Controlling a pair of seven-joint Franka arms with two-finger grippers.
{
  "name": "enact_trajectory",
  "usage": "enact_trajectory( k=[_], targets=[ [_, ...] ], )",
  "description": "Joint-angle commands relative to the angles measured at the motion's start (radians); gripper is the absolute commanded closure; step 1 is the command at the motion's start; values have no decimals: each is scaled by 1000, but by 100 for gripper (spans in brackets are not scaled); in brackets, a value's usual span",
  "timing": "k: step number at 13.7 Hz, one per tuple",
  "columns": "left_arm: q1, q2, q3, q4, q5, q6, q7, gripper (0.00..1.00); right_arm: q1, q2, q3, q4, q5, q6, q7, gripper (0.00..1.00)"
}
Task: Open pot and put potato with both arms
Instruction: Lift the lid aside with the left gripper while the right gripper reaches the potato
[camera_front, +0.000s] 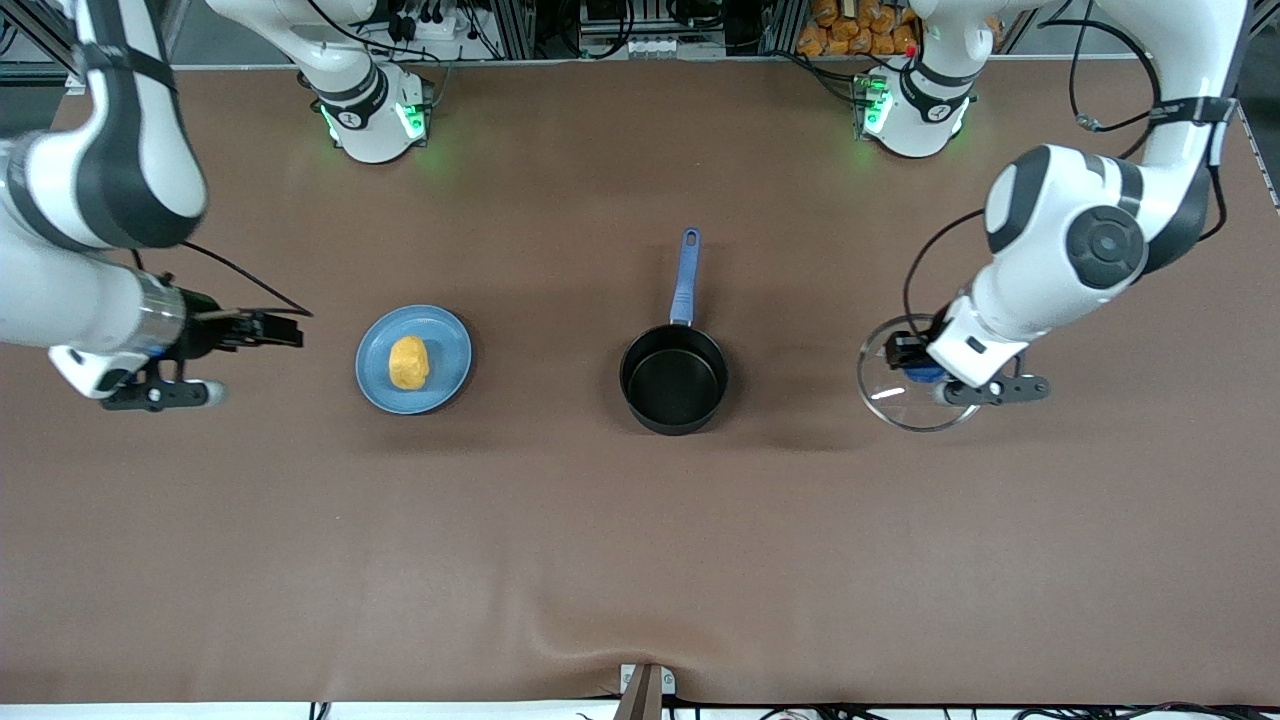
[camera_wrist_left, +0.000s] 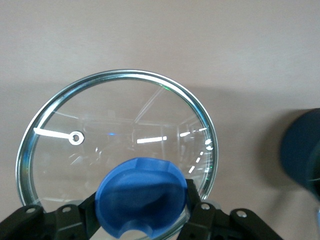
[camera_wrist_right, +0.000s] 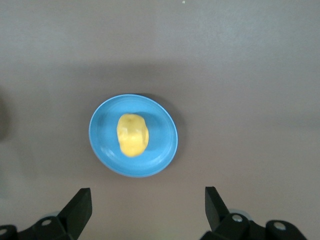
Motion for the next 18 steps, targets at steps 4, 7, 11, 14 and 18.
enact_trajectory(
  k=[4,7,11,14,18],
  targets=[
    [107,92,-15,-68,-9,196,162,53,62,-46,16,-287,17,334,75,0],
    [120,159,-10,-100,38,331,163,53,92,-9,16,-398,17,536,75,0],
    [134,230,-10,-100,86,410,163,53,112,57,16,-438,17,607,76,0],
    [134,253,-10,-100,90,420,162,53,141,91,16,-438,17,629,101,0],
    [132,264,-9,-100,97,427,162,31,150,112,14,-481,16,714,101,10]
  ],
)
